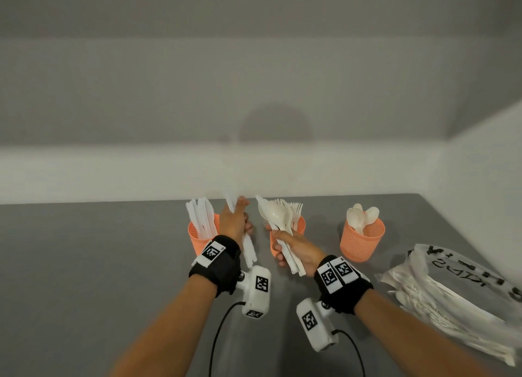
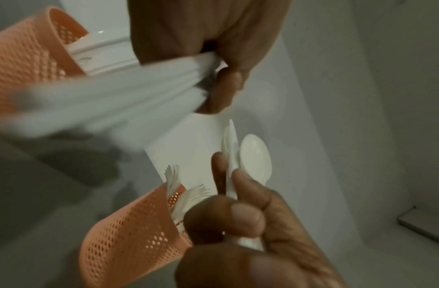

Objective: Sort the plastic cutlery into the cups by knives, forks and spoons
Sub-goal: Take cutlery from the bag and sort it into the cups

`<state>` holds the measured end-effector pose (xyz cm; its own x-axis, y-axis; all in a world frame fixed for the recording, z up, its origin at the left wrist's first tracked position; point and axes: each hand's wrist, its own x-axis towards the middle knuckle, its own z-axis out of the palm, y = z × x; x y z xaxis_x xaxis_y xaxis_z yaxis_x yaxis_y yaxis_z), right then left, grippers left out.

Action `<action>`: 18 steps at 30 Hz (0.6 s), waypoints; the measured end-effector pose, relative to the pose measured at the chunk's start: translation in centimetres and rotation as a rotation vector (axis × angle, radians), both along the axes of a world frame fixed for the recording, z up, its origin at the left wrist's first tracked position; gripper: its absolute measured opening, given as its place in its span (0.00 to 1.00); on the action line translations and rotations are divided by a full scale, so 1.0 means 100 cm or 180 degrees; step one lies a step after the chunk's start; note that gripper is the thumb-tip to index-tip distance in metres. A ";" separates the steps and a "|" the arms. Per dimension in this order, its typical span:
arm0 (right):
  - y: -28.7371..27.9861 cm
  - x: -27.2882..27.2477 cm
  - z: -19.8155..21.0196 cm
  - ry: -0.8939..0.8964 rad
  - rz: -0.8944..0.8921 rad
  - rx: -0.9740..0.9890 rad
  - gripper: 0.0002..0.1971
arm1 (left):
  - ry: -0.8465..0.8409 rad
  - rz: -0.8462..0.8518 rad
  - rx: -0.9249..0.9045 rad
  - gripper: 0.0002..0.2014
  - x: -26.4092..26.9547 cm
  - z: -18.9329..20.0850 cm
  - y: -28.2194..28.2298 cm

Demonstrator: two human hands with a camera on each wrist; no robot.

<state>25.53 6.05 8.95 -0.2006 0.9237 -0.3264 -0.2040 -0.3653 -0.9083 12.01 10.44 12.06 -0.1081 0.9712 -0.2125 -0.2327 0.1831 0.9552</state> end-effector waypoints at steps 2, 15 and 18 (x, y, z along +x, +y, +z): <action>0.001 0.000 0.002 0.0034 0.0105 -0.0017 0.13 | 0.0379 -0.0121 0.0167 0.10 0.000 0.000 0.000; 0.012 -0.019 -0.002 -0.0118 -0.0307 0.0047 0.12 | 0.0885 0.0422 0.0740 0.06 -0.002 -0.012 0.014; 0.014 -0.024 -0.005 -0.0191 -0.0495 0.0134 0.10 | 0.0733 0.0405 0.0673 0.06 0.002 -0.016 0.012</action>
<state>23.12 7.46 8.41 -0.0355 0.9552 -0.2938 -0.1999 -0.2949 -0.9344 12.24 11.61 10.45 -0.2530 0.9668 0.0362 -0.0146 -0.0412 0.9990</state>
